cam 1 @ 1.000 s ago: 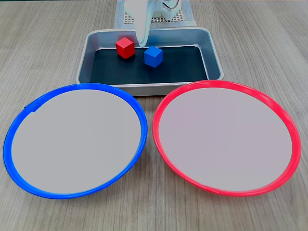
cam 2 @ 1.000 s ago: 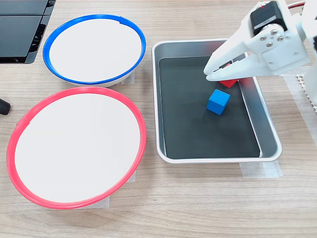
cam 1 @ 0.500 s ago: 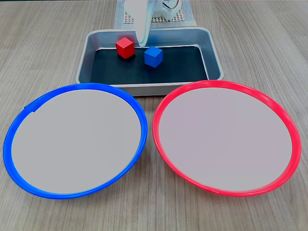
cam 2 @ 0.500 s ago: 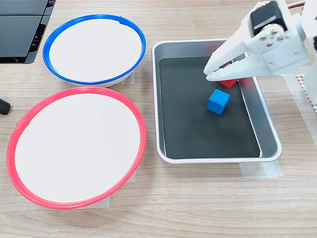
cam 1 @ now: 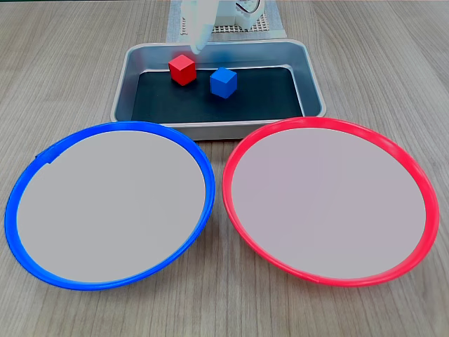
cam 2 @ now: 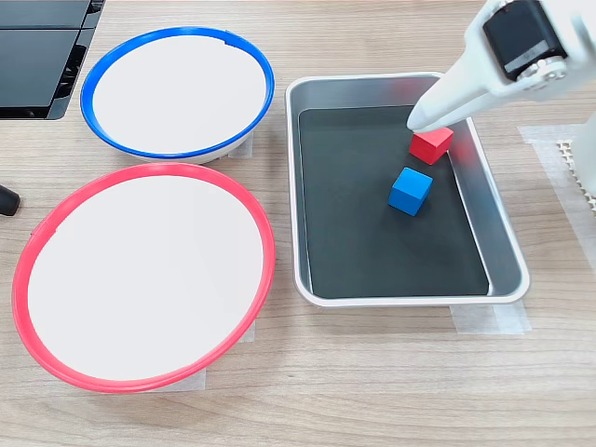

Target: Move two blocks tray to matching dishes

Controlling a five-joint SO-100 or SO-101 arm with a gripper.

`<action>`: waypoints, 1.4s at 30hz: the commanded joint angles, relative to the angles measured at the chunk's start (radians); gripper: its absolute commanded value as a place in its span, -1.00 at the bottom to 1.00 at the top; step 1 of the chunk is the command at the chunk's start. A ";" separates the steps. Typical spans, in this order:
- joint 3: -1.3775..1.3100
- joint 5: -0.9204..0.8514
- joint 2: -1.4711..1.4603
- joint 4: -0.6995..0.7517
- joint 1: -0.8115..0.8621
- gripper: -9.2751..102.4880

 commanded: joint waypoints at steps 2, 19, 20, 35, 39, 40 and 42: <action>-0.202 -0.397 -0.189 0.049 0.040 -0.84; -0.483 -0.546 -0.919 0.043 -0.043 -0.48; -0.479 -0.543 -0.939 0.031 -0.049 -0.48; -0.367 -0.479 -0.966 -0.140 -0.150 -0.84; -0.660 -0.362 -1.006 -0.028 -0.137 -0.84; -0.755 -0.339 -1.032 -0.006 -0.121 -0.84; -0.933 -0.313 -1.104 0.006 -0.083 -0.84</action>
